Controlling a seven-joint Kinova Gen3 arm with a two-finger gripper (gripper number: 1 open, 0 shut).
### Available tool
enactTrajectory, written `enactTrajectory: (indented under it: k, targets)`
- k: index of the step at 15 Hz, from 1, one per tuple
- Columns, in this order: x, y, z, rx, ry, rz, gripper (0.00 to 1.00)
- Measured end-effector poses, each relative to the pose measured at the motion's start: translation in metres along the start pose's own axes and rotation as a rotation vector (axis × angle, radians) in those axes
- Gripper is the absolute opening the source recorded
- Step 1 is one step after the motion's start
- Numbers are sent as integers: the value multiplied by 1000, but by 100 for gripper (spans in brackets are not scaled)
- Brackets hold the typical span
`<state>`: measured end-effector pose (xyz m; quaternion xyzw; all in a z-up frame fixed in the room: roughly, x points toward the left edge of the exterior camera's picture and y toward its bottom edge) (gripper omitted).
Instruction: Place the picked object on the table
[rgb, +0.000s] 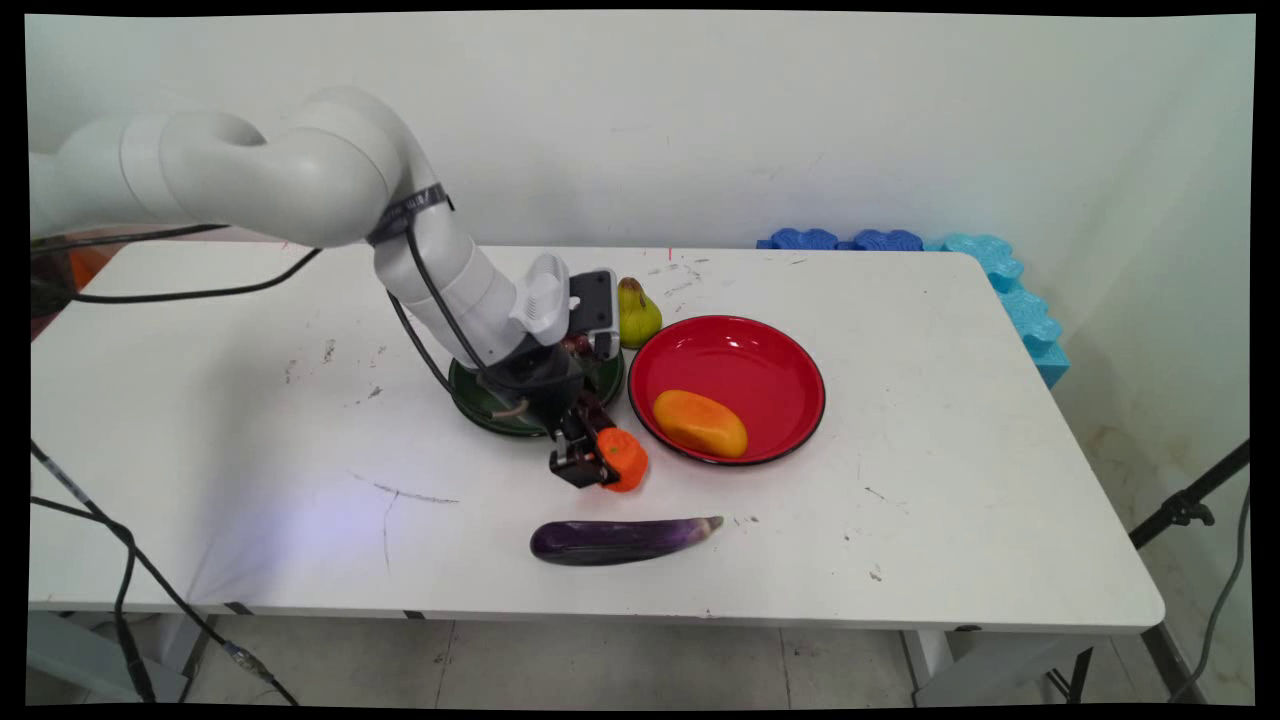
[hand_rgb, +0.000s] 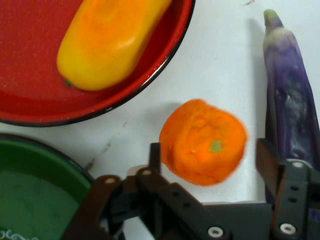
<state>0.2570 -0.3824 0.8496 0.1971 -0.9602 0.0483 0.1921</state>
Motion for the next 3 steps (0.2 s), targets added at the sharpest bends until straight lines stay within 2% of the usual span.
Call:
enactTrajectory:
  k: [1,3]
  targets:
    - [1,1,3,0,5,5,100]
    - [2,1,5,1,17,16,100]
